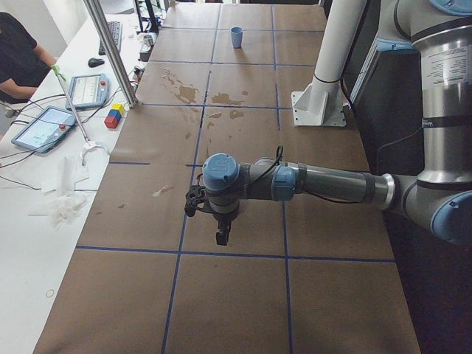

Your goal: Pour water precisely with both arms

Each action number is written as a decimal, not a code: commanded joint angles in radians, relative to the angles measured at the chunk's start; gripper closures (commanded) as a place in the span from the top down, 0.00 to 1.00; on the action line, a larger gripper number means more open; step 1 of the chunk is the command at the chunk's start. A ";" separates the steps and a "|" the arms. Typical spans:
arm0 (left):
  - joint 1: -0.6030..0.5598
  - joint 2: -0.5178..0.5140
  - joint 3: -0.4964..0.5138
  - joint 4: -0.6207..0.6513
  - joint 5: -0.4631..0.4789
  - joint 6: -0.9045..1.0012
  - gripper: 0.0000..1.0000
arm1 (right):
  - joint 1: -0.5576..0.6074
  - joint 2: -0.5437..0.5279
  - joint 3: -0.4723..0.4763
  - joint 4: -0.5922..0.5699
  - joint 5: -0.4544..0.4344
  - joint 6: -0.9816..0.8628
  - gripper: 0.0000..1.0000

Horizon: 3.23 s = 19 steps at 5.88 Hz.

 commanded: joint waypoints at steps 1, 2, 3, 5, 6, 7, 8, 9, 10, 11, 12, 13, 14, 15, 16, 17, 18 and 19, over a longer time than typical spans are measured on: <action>0.022 -0.001 -0.007 -0.051 -0.020 -0.002 1.00 | -0.001 -0.003 -0.014 0.034 0.001 0.007 1.00; 0.101 -0.006 -0.004 -0.109 -0.024 -0.011 1.00 | -0.001 -0.005 -0.014 0.044 0.001 0.005 1.00; 0.126 -0.014 -0.002 -0.120 -0.024 -0.158 1.00 | -0.001 -0.003 -0.014 0.047 0.001 0.007 1.00; 0.272 -0.017 0.028 -0.328 -0.010 -0.540 1.00 | -0.001 -0.003 -0.014 0.047 -0.002 0.007 1.00; 0.341 -0.023 0.076 -0.419 0.007 -0.607 1.00 | -0.001 0.003 -0.031 0.048 -0.002 0.007 1.00; 0.387 -0.058 0.126 -0.473 0.013 -0.699 1.00 | -0.001 0.027 -0.060 0.063 -0.004 0.005 1.00; 0.451 -0.067 0.154 -0.534 0.103 -0.761 1.00 | -0.001 0.027 -0.060 0.071 -0.002 0.005 1.00; 0.509 -0.084 0.157 -0.557 0.131 -0.845 1.00 | -0.001 0.026 -0.062 0.070 -0.001 0.007 1.00; 0.534 -0.087 0.180 -0.562 0.131 -0.849 1.00 | -0.001 0.023 -0.063 0.070 -0.001 0.007 1.00; 0.539 -0.107 0.197 -0.561 0.130 -0.852 1.00 | -0.001 0.023 -0.069 0.070 -0.001 0.007 1.00; 0.545 -0.136 0.229 -0.561 0.130 -0.852 1.00 | -0.001 0.023 -0.070 0.070 0.001 0.007 1.00; 0.545 -0.165 0.264 -0.562 0.130 -0.852 0.92 | -0.001 0.023 -0.070 0.070 0.001 0.007 1.00; 0.547 -0.167 0.269 -0.561 0.130 -0.852 0.82 | -0.001 0.023 -0.070 0.070 0.001 0.007 1.00; 0.567 -0.167 0.277 -0.562 0.130 -0.852 0.62 | -0.001 0.023 -0.070 0.070 0.001 0.007 1.00; 0.573 -0.167 0.279 -0.562 0.128 -0.852 0.41 | -0.001 0.023 -0.070 0.071 0.001 0.007 1.00; 0.577 -0.167 0.279 -0.562 0.128 -0.852 0.19 | -0.001 0.023 -0.068 0.071 0.001 0.007 1.00; 0.579 -0.169 0.260 -0.562 0.125 -0.856 0.00 | -0.001 0.023 -0.067 0.071 0.001 0.007 1.00; 0.579 -0.194 0.205 -0.568 0.119 -0.887 0.00 | 0.001 0.023 -0.065 0.071 0.001 0.007 1.00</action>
